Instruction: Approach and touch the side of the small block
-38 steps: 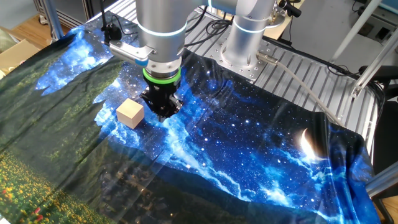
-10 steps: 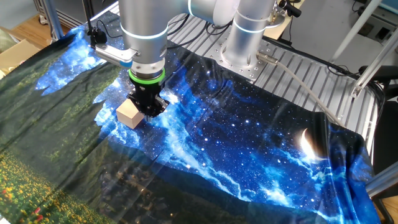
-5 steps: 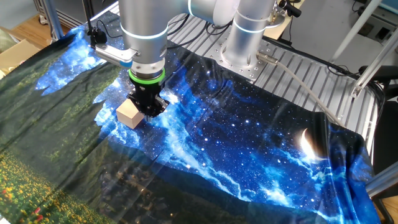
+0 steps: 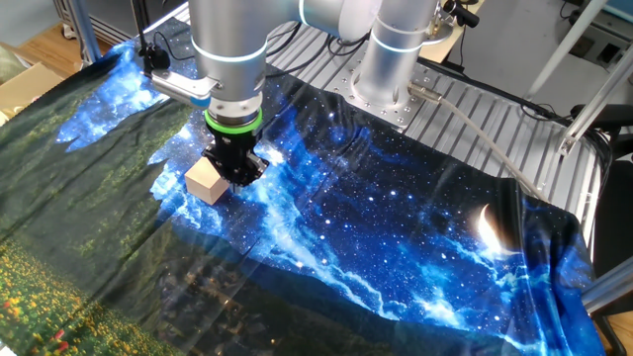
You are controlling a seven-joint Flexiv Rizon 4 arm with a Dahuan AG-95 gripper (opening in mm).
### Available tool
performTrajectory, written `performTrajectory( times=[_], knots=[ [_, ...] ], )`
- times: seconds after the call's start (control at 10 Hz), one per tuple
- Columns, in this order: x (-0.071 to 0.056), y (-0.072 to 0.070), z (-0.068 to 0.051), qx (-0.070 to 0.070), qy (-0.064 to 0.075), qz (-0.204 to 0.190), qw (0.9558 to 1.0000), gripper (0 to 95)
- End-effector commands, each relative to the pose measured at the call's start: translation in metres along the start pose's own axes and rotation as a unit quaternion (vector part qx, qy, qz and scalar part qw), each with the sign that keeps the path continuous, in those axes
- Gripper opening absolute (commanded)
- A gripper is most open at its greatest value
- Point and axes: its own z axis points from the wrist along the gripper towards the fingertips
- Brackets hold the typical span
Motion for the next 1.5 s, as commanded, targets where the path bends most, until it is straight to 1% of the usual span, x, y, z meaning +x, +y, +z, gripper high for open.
performTrajectory(
  times=[0.1, 0.6, 0.8, 1.0, 1.2, 1.3, 1.5],
  knots=[
    [0.001, 0.0001, -0.0004, -0.004, -0.002, 0.004, 1.0, 0.0],
    [0.001, 0.0001, -0.0004, -0.01, -0.003, 0.011, 0.9999, 0.0],
    [0.001, 0.0001, -0.0004, -0.01, -0.009, 0.014, 0.9998, 0.0],
    [0.001, 0.0001, -0.0004, -0.013, -0.012, 0.019, 0.9997, 0.0],
    [0.001, 0.0001, -0.0004, -0.016, -0.012, 0.026, 0.9995, 0.0],
    [0.001, 0.0001, -0.0004, -0.016, -0.013, 0.026, 0.9995, 0.0],
    [0.001, 0.0001, -0.0004, -0.014, -0.009, 0.035, 0.9992, 0.0]
  ],
)
